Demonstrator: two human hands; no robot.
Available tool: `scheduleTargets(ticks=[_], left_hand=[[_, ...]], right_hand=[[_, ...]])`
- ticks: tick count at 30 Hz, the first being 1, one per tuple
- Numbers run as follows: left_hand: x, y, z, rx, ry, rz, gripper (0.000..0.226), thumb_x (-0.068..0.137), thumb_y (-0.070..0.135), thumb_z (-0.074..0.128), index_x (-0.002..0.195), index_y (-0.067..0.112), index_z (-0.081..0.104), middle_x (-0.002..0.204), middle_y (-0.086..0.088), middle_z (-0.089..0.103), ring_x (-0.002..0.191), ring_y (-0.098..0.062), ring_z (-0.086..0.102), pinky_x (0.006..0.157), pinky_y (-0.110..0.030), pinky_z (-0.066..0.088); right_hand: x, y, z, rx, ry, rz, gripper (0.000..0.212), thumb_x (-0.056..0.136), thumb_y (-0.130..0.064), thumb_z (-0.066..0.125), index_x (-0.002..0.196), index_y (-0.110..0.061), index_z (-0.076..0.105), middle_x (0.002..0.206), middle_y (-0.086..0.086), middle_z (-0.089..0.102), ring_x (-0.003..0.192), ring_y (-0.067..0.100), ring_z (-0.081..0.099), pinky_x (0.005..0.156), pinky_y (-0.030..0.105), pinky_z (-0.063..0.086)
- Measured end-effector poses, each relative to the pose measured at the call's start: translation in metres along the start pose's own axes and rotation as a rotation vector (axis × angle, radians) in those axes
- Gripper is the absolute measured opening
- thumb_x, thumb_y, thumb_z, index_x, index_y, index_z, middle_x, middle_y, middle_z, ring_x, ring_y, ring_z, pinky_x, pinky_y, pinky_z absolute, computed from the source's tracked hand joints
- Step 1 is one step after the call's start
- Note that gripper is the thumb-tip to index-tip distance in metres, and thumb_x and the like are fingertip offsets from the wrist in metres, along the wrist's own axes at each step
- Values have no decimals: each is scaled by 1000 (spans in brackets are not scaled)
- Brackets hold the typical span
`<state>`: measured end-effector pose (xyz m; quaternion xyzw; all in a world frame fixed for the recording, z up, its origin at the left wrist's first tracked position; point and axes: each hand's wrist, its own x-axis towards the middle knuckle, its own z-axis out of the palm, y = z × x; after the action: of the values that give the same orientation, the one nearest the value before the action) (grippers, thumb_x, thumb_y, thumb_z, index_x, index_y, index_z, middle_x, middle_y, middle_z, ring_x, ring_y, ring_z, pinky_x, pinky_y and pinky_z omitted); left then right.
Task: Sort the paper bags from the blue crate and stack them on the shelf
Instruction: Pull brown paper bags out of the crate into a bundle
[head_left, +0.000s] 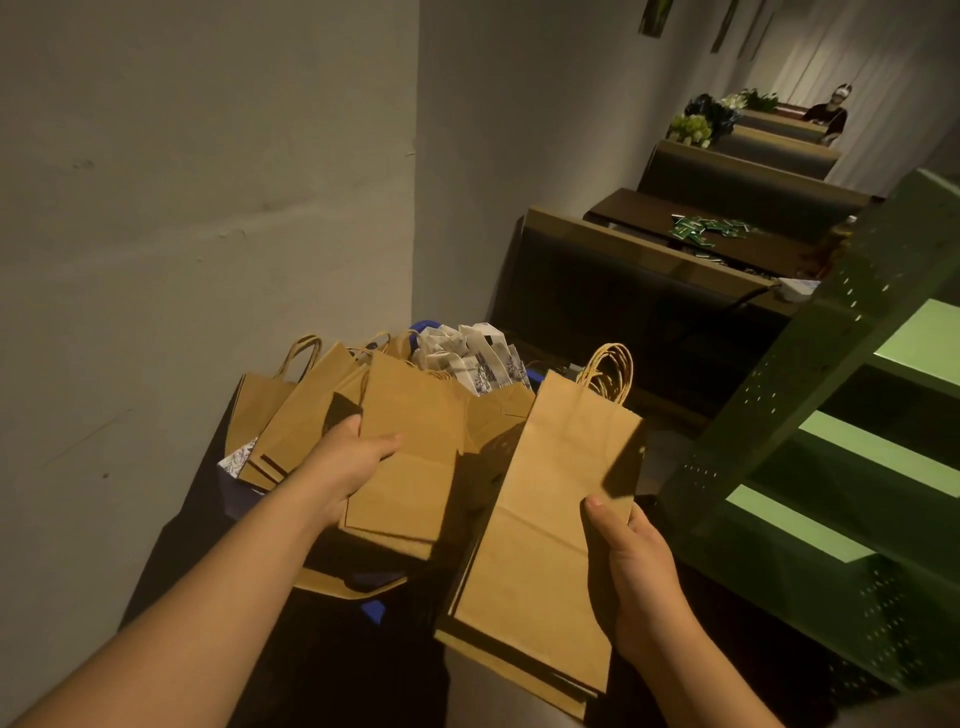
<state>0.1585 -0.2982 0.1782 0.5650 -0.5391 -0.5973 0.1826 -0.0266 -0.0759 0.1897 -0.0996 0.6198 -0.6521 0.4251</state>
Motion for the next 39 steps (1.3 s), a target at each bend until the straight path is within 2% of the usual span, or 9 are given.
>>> scheduleTargets(ticks=[2,6,12,17,21,29,32,35,39], left_hand=[[-8,1,1,-82,-65,-10,31,100,25,66,130,17,61,110,-11,74,101,-33,71,83,-50,61],[-26,1,10,-144,-184,69,21,99,15,66,119,22,64,108,-7,78,103,-30,74,93,-56,59],[-59,10,36,-314,-333,173,28,105,14,54,116,39,58,105,5,79,110,-23,70,97,-50,54],[-78,13,55,-313,-341,179,54,110,36,41,160,29,24,133,11,61,134,-17,49,113,-43,35],[-83,6,69,-286,-391,135,102,77,78,43,164,31,15,167,-6,30,152,-31,29,124,-55,25],[-90,-5,84,-232,-468,230,140,57,86,74,165,29,4,167,-2,30,151,-27,34,122,-56,32],[-91,-9,90,-258,-451,211,120,74,69,77,164,30,8,161,0,41,143,-25,44,117,-54,40],[-92,-13,93,-242,-426,214,98,91,54,70,164,31,10,157,10,37,147,-25,40,119,-54,38],[-92,-16,95,-183,-487,189,112,72,76,72,162,40,17,165,5,36,148,-23,39,120,-54,36]], right_hand=[[-1,-5,1,53,-46,29,28,99,-26,59,124,-13,62,104,7,78,92,26,77,75,39,58],[-4,-15,3,80,-122,-6,22,102,-22,53,121,-15,61,92,-4,80,79,10,77,59,22,58],[-8,-23,12,95,-87,-74,30,101,-19,55,130,-18,57,114,1,76,102,18,72,77,24,52],[-10,-22,6,44,-91,-135,26,99,-22,60,124,-31,58,102,-10,78,101,17,71,78,31,49],[-14,-19,3,17,-108,-155,28,98,-23,60,124,-35,56,104,-6,78,94,18,75,83,39,54],[-19,-11,0,-96,-56,-252,59,95,-26,65,146,-39,37,132,-5,63,109,21,68,102,50,52],[-20,-6,1,-111,17,-224,83,86,-37,75,155,-37,29,140,-6,58,116,19,63,105,48,48],[-19,-3,-2,-127,28,-145,43,89,-36,72,128,-22,61,104,-4,77,89,17,74,73,31,54],[-20,-1,-4,-103,3,-107,28,91,-31,70,117,-23,65,96,-6,78,87,15,73,69,27,47]])
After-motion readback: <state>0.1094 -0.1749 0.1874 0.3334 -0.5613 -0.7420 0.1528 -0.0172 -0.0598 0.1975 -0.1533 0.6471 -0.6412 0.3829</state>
